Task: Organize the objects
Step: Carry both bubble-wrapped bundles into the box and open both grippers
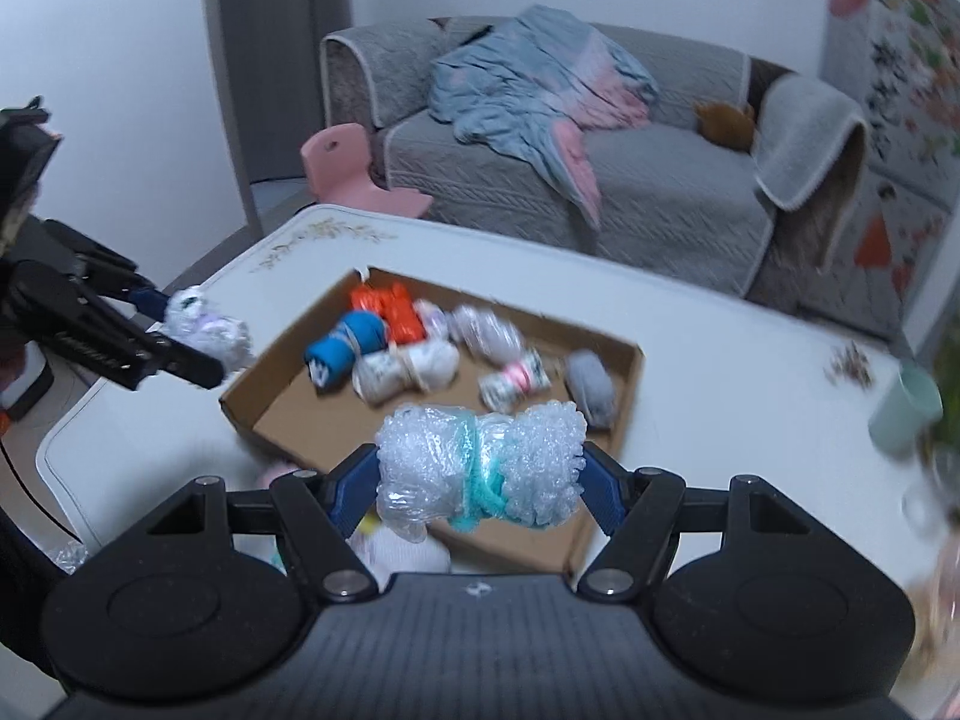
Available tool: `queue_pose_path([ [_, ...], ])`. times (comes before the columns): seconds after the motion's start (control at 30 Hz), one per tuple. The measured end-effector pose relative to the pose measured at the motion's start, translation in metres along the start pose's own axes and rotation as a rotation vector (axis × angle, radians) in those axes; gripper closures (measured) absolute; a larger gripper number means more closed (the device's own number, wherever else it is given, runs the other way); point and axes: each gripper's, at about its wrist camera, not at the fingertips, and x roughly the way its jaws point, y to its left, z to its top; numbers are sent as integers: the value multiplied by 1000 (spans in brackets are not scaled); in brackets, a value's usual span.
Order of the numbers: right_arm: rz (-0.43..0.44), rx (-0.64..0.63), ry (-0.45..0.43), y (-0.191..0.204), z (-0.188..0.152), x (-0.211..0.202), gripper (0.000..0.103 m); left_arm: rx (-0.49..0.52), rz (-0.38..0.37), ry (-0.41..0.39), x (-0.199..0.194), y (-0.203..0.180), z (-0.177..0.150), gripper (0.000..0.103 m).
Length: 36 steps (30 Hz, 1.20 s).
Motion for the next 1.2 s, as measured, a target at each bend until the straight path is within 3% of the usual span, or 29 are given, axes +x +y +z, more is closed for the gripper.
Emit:
queue_pose_path([
  [0.17,54,-99,33,16,22,38,36,13,-23,39,35,12,4,38],
  [0.3,102,-156,89,28,30,81,36,-56,-46,99,67,23,0,38],
  [0.6,151,-318,215,48,25,161,37,-31,5,141,119,30,-1,39],
  [0.83,181,-446,240,56,25,192,37,61,9,121,126,26,-1,37],
  [1.0,227,-498,236,61,29,202,37,55,27,116,131,30,-2,37],
  [1.2,220,-524,236,64,23,202,32,36,25,114,128,30,-2,26],
])
